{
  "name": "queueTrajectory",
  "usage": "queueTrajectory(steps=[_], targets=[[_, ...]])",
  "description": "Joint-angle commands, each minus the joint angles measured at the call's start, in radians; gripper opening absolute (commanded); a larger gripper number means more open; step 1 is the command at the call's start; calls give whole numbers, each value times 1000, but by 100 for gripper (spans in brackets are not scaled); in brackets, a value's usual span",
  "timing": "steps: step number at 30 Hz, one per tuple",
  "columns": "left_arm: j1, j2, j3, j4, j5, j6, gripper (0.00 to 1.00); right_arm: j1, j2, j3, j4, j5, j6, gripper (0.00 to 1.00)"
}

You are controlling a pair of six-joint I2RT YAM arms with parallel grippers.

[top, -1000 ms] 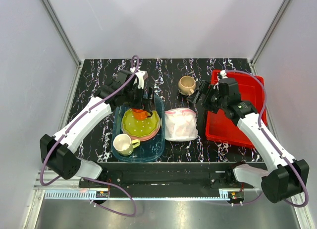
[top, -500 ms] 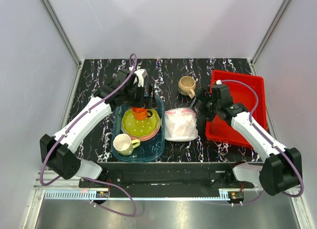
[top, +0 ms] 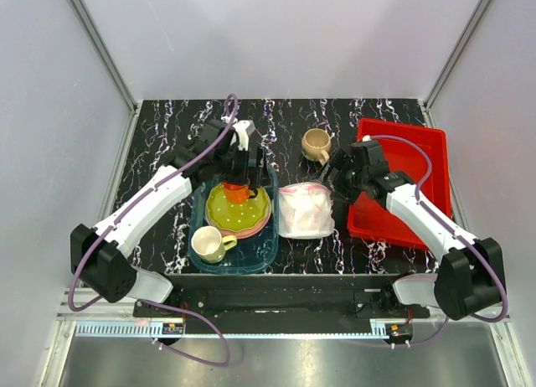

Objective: Unzip the laundry bag and remove the bra

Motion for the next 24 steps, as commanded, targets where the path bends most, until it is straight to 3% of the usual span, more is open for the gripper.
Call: queueTrajectory(steps=[1, 4, 10, 14, 15, 18, 19, 22, 24], targets=[[-62, -15, -16, 67, 28, 82, 99, 10, -73, 46, 10, 39, -18, 92], [-136, -3, 9, 102, -7, 138, 99, 10, -43, 55, -2, 52, 11, 93], [-150, 33, 44, 135, -12, 138, 99, 8, 54, 40, 80, -57, 89, 88], [-150, 2, 8, 130, -30, 137, 99, 10, 39, -1, 148, -41, 114, 67], [-150, -9, -15, 136, -30, 138, 99, 10, 35, 0, 145, -34, 109, 51], [-150, -56, -57, 162, -26, 154, 99, 10, 17, 14, 113, -1, 81, 25], [-150, -69, -63, 165, -26, 161, 99, 10, 5, 15, 108, 4, 66, 12], [-150, -76, -83, 190, -19, 191, 99, 8, -18, 15, 87, 16, 31, 0], [-150, -82, -118, 251, -14, 204, 99, 8, -32, 12, 68, 22, -1, 0]])
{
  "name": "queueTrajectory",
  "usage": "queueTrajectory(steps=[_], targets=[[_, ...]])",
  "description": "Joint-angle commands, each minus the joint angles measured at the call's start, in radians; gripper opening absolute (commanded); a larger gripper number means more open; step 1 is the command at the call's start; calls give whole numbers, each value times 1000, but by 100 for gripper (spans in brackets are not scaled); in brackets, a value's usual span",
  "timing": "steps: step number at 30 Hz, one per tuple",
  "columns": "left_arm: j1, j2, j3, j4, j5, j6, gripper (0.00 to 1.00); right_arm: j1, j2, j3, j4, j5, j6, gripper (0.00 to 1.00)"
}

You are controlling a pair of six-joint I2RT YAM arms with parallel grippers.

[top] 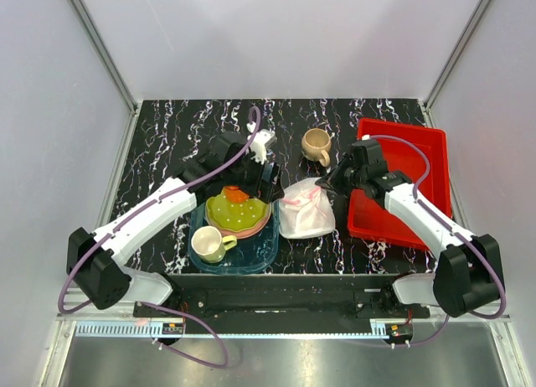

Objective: Unzip the laundry bag and remove the bra

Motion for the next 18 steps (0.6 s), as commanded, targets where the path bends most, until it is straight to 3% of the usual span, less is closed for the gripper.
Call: queueTrajectory(steps=[1, 7, 8, 9, 10, 12, 18], targets=[[1, -46, -57, 162, 12, 56, 99, 5, -69, 12, -12, 43, -79, 0], [-16, -55, -155, 391, 137, 105, 94, 4, -85, 23, -43, 1, -122, 0], [-23, -60, -176, 447, 135, 136, 90, 4, -80, 29, -35, -27, -119, 0], [-40, -68, -210, 471, 136, 156, 78, 2, -66, 34, -34, -38, -117, 0], [-51, -72, -224, 488, 137, 177, 76, 4, -63, 44, -34, -47, -114, 0], [-91, -91, -264, 534, 92, 225, 75, 4, -60, 45, -29, -58, -108, 0], [-177, -115, -368, 667, -53, 381, 86, 4, -80, 41, -8, -69, -97, 0]])
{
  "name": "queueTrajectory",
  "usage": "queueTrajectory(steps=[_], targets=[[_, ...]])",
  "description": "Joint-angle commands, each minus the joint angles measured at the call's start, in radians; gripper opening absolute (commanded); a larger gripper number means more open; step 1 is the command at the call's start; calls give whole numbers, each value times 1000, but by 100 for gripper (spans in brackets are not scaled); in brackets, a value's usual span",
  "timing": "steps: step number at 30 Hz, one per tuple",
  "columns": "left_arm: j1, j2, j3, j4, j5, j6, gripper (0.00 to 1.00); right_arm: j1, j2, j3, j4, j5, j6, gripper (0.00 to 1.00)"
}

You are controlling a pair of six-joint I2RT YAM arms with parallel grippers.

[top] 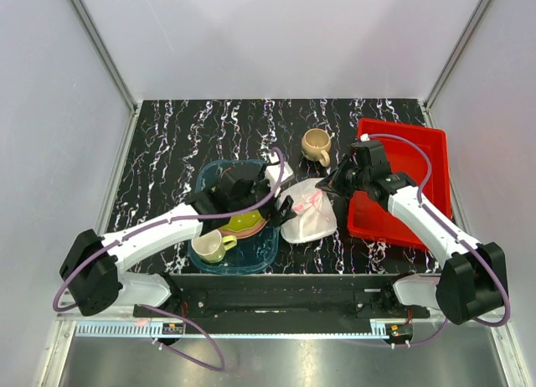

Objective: Unzip the laundry bag and remove the bra

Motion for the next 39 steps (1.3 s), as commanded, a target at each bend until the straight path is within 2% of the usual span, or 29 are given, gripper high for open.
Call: queueTrajectory(steps=[1, 7, 10, 21, 25, 26, 28, 29, 30, 31, 32, 34, 35, 37, 38, 39], targets=[[-64, -42, -62, 215, -126, 167, 87, 2, -20, 41, 38, -32, -7, 0], [-112, 13, -70, 261, -163, 236, 88, 4, -20, 33, 52, -53, 24, 0], [-113, 35, -105, 345, -176, 227, 89, 4, -29, 22, 81, -84, 55, 0], [-113, 141, -105, 440, -169, 195, 86, 2, -61, -1, 79, -85, 72, 0], [-112, 176, -76, 454, -209, 164, 59, 2, -66, -14, 78, -85, 72, 0], [-112, 175, -67, 448, -216, 161, 45, 2, -72, -18, 75, -82, 70, 0], [-112, 165, -58, 419, -218, 162, 33, 2, -89, -24, 49, -59, 61, 0], [-112, 152, -50, 407, -221, 162, 21, 1, -96, -27, 41, -52, 47, 1], [-112, 147, -41, 384, -224, 158, 14, -3, -113, -31, 34, -44, 40, 4], [-112, 142, -27, 326, -232, 153, 6, -1, -122, -31, 11, -20, 30, 18], [-112, 133, 13, 283, -241, 147, 0, -4, -130, -31, -3, -4, 4, 24], [-112, 126, 51, 182, -255, 94, 0, -3, -156, -19, -58, 54, -25, 36], [-112, 123, 85, 154, -253, 74, 0, -3, -165, -13, -80, 73, -63, 45], [-113, 119, 149, 67, -238, 15, 0, -3, -194, 28, -161, 155, -115, 51], [-112, 121, 180, 30, -232, 5, 0, -3, -220, 47, -190, 193, -169, 59], [-112, 133, 209, -53, -242, -35, 0, -3, -234, 88, -219, 233, -193, 60]])
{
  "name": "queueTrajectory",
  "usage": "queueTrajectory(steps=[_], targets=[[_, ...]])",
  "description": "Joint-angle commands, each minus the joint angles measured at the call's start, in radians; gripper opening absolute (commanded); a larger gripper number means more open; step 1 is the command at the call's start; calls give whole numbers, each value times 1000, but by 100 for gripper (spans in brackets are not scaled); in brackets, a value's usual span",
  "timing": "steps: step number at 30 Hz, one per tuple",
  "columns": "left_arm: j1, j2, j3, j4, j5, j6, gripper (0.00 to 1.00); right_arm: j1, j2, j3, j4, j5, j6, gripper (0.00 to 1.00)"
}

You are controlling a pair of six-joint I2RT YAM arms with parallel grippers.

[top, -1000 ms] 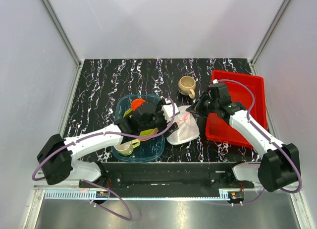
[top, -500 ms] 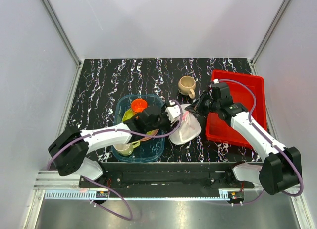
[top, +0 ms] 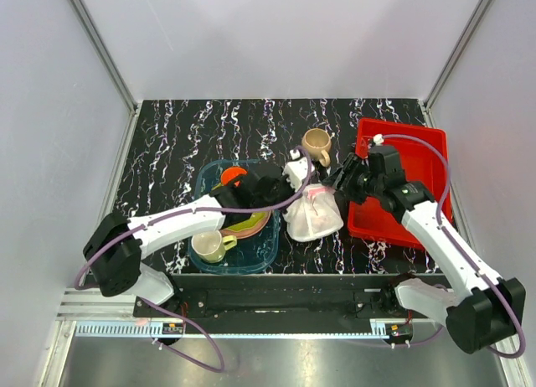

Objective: Unzip the laundry bag and remove the bra

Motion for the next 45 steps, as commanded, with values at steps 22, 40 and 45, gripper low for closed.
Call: queueTrajectory(steps=[22, 40, 45], targets=[[50, 191, 503, -591, 88, -520, 0, 38, -150, 72, -48, -51, -129, 39], [58, 186, 506, -562, 177, -547, 0, 137, 93, 161, -15, -34, -210, 37], [58, 185, 511, -562, 186, -544, 0, 137, 94, 164, -25, 15, -215, 36]])
